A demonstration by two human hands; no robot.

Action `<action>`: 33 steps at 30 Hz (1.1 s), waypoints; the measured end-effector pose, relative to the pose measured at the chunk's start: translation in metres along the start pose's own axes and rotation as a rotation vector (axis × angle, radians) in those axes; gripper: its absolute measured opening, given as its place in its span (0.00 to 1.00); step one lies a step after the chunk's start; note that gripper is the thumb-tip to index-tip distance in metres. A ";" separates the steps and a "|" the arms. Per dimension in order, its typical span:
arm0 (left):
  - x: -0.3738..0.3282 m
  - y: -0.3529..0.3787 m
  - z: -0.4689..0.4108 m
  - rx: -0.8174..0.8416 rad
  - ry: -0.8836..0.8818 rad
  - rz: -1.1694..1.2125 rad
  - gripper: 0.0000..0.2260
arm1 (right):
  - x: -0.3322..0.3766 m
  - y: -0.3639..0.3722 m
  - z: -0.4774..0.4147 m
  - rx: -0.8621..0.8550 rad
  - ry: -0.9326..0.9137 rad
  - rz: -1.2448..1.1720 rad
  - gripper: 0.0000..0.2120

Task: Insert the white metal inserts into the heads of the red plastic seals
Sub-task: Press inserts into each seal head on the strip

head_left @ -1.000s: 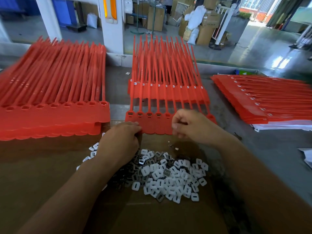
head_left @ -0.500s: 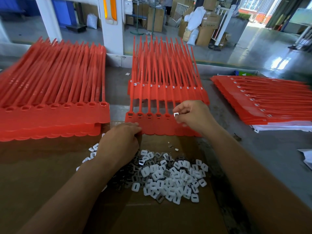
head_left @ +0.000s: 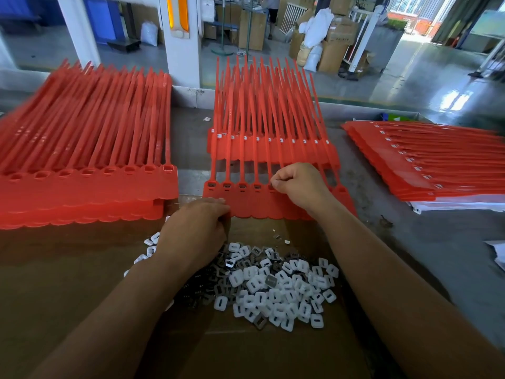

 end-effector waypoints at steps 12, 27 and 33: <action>0.000 0.000 0.001 -0.016 -0.003 0.017 0.18 | 0.000 0.004 -0.005 0.016 -0.032 0.139 0.05; 0.000 0.001 0.000 0.005 0.002 -0.017 0.19 | -0.002 0.000 -0.001 0.016 -0.051 0.043 0.03; 0.000 0.001 0.000 0.000 0.002 -0.006 0.19 | 0.002 -0.020 0.027 0.143 -0.134 0.005 0.05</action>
Point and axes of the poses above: each hand's wrist, its own z-axis away from the middle knuckle, its own y-axis out of the palm, x = y × z, the point moved 2 cm from there along -z, towards the middle knuckle, and after that the axes turned 7 degrees about y, right-handed, at the moved point
